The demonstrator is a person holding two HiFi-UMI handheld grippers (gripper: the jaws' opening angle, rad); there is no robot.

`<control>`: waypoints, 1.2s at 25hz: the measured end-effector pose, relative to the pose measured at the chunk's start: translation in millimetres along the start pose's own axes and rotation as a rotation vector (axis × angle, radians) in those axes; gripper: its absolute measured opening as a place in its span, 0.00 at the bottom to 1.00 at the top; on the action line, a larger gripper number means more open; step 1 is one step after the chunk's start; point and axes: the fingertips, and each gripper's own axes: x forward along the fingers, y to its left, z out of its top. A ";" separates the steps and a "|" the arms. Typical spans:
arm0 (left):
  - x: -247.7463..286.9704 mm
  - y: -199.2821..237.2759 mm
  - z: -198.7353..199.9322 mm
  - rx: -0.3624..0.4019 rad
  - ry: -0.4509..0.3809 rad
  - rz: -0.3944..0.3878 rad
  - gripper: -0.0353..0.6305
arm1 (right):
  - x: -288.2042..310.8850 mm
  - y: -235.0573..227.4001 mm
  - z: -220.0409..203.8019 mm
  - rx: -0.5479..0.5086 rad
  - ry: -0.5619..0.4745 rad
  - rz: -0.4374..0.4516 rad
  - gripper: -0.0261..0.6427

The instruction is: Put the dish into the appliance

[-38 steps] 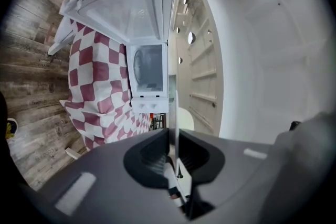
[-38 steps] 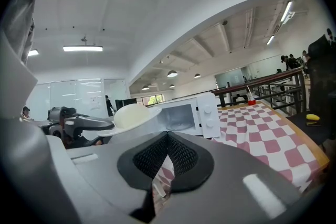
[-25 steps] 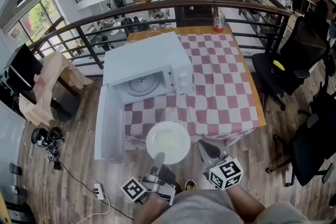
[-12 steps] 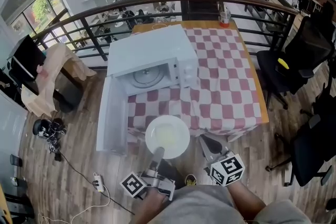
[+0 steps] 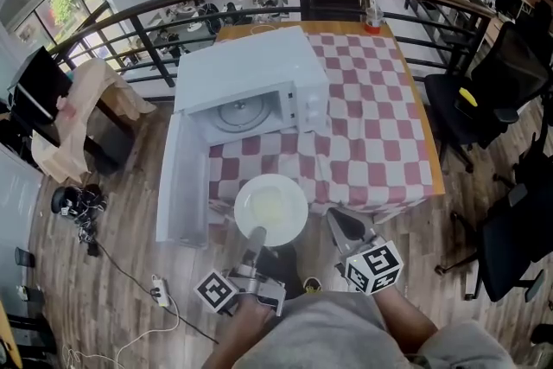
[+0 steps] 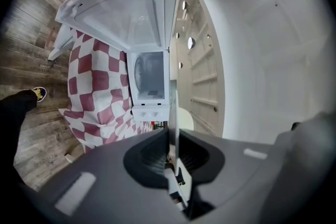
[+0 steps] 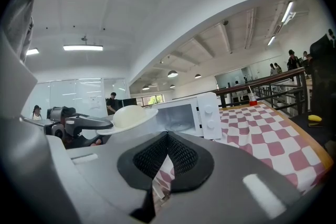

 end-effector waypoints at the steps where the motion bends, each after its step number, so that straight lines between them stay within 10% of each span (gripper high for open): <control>1: 2.9 1.5 2.5 -0.002 -0.001 0.000 0.11 | 3.2 -1.5 0.0 -0.001 0.000 -0.001 0.04; 30: 107.8 28.2 72.9 -0.012 -0.009 0.028 0.11 | 114.0 -49.7 13.3 -0.017 0.053 0.019 0.04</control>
